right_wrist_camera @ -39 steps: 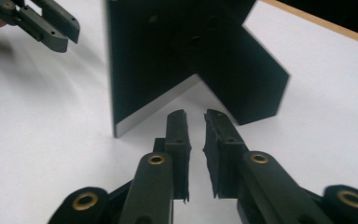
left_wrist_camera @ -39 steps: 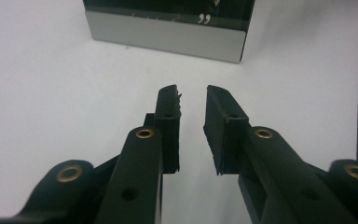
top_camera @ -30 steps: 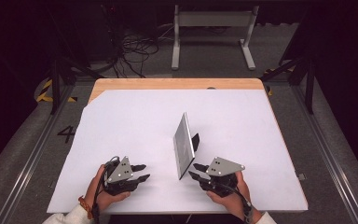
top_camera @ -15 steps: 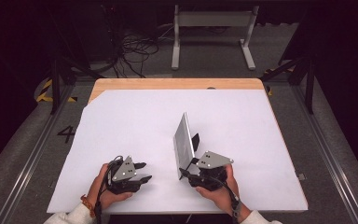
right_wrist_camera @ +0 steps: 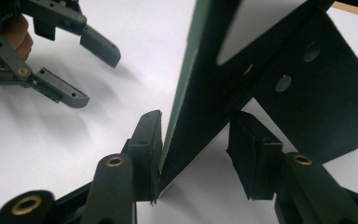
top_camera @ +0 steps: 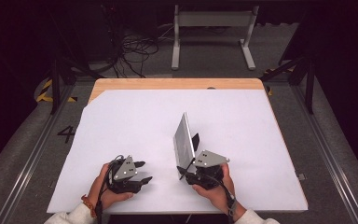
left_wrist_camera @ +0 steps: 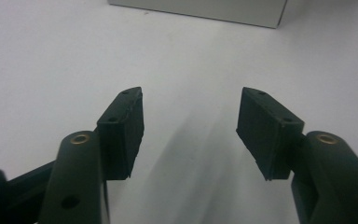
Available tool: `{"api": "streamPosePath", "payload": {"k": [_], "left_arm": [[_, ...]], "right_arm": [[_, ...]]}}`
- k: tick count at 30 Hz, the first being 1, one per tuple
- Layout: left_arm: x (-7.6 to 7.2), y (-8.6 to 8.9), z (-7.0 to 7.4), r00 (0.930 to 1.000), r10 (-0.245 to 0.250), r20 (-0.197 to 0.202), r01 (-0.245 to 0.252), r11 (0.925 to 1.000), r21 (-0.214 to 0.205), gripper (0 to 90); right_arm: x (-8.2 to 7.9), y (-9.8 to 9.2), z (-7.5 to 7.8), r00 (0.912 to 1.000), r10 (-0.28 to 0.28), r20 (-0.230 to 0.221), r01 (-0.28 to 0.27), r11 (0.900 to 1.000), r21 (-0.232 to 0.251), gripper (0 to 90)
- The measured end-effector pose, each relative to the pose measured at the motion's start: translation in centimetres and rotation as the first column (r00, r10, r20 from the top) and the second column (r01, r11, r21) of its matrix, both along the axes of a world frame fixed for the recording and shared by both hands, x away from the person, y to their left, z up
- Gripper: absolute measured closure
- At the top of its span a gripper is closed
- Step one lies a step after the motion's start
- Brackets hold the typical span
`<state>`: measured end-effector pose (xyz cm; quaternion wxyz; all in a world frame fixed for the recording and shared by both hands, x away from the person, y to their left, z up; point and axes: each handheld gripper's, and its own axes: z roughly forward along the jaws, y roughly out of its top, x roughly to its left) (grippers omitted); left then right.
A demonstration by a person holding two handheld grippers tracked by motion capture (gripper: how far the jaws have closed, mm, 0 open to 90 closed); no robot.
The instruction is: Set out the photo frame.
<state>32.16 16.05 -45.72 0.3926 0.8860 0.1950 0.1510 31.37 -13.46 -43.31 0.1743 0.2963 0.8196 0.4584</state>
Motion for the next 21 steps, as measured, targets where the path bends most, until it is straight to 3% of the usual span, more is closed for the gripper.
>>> {"api": "streamPosePath", "payload": {"k": [3, 11, 21], "left_arm": [[-0.1, 0.0, 0.1, 0.9999, 0.008, 0.013, -0.008, 0.9999, -0.009, 37.0], [0.2, -0.3, 0.1, 0.9998, 0.015, 0.015, -0.015, 0.9997, -0.02, 32.8], [1.2, -0.7, 0.5, 0.9999, -0.015, 0.002, 0.015, 0.9984, -0.055, 34.4]], "right_arm": [[0.0, -0.4, 0.1, 0.9995, 0.029, 0.011, -0.029, 0.9993, -0.024, 56.3], [-0.1, -1.3, 0.1, 0.9988, 0.046, 0.018, -0.045, 0.9986, -0.029, 59.9], [-0.2, -2.6, 0.1, 0.999, 0.044, -0.011, -0.044, 0.999, -0.002, 66.2]]}}
